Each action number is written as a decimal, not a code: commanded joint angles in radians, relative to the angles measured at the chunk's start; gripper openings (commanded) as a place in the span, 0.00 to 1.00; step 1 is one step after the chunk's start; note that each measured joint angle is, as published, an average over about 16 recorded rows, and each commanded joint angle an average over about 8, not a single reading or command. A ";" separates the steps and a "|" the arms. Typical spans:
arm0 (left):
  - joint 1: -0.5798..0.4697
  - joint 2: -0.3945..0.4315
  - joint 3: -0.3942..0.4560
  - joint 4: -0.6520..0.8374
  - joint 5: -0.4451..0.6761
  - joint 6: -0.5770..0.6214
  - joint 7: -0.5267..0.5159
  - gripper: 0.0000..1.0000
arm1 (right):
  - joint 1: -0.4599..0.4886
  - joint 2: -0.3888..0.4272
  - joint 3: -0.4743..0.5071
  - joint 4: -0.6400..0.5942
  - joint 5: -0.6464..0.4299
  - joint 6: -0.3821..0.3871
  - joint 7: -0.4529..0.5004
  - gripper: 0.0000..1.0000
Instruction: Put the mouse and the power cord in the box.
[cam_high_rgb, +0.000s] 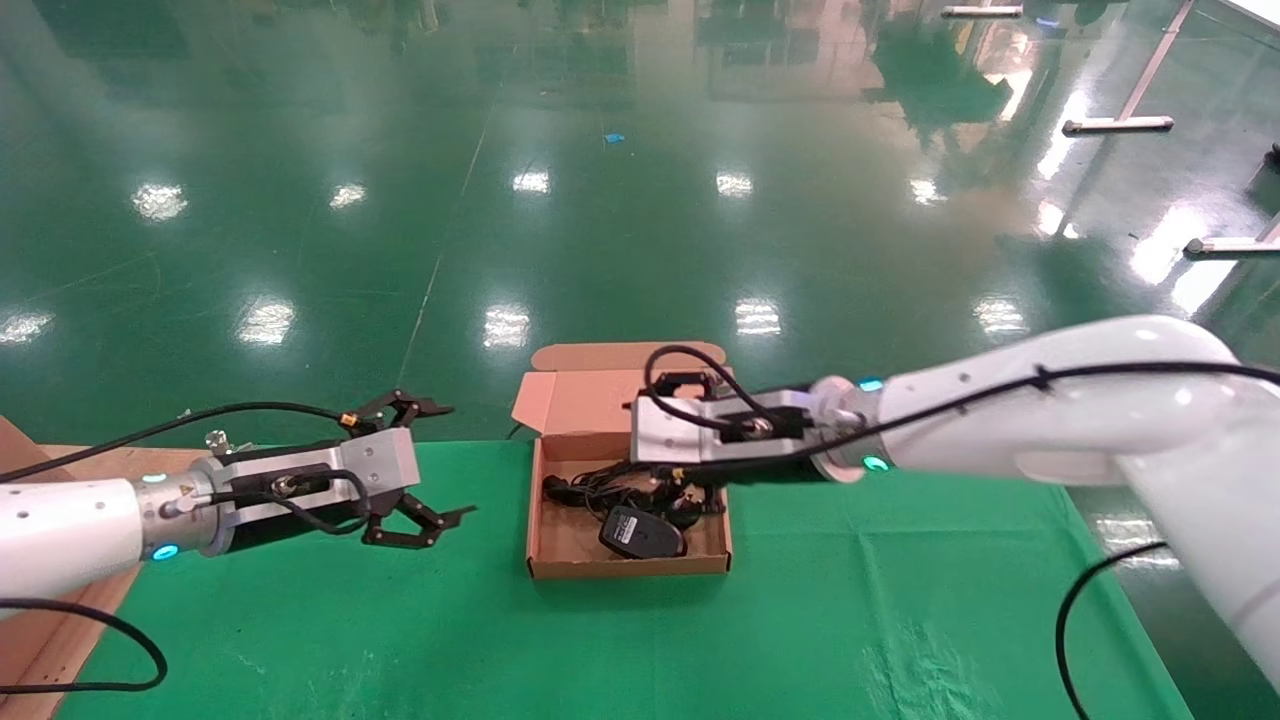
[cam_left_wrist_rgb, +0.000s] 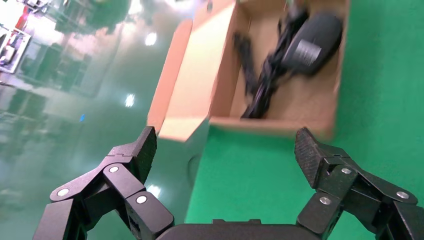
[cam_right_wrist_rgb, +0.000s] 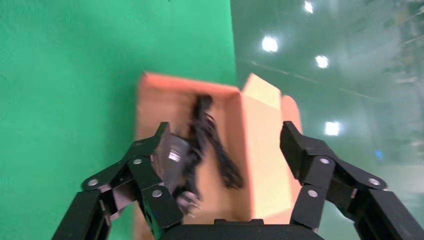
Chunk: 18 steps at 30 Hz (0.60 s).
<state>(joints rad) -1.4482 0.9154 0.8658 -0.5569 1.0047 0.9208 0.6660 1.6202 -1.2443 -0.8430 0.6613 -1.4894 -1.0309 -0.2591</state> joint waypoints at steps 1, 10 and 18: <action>0.015 -0.012 -0.024 -0.030 -0.011 0.024 -0.035 1.00 | -0.022 0.026 0.023 0.026 0.031 -0.019 0.018 1.00; 0.083 -0.068 -0.131 -0.162 -0.061 0.128 -0.191 1.00 | -0.122 0.141 0.126 0.139 0.169 -0.104 0.100 1.00; 0.144 -0.117 -0.225 -0.280 -0.105 0.221 -0.328 1.00 | -0.210 0.243 0.217 0.239 0.292 -0.179 0.172 1.00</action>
<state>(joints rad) -1.3046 0.7985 0.6405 -0.8364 0.8994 1.1417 0.3379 1.4106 -1.0011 -0.6266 0.9006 -1.1980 -1.2094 -0.0875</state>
